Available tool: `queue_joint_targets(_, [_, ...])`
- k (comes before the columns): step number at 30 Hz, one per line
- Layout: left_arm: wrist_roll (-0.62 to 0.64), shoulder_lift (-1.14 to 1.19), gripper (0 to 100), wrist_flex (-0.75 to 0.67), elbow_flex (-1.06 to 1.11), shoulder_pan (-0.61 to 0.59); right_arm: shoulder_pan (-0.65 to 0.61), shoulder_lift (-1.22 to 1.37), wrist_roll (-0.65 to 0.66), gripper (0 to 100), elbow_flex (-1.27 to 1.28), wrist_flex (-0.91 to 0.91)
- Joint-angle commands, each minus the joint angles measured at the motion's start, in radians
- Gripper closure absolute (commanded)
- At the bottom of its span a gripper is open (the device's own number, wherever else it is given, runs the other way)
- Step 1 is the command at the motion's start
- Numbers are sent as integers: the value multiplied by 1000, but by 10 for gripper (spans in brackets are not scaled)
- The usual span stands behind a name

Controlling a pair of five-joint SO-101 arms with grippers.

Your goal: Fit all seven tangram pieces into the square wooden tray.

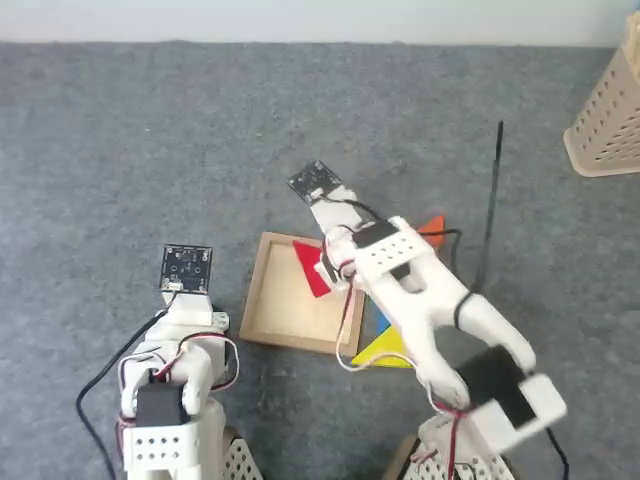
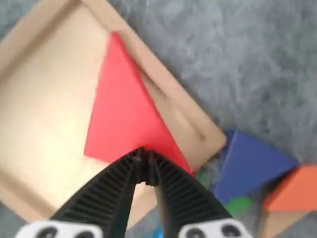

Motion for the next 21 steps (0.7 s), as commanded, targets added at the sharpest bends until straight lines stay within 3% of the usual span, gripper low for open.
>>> queue_joint_targets(1, [-3, -20, 983, 6, -10, 2, -22, 77, -5, 990, -97, -7])
queue_joint_targets(10, [-3, -20, 983, 6, -10, 2, -74, 139, -5, 989, -150, -10])
queue_joint_targets(21, [-3, -20, 983, 6, -10, 2, 71, 216, 44, 989, -210, -4])
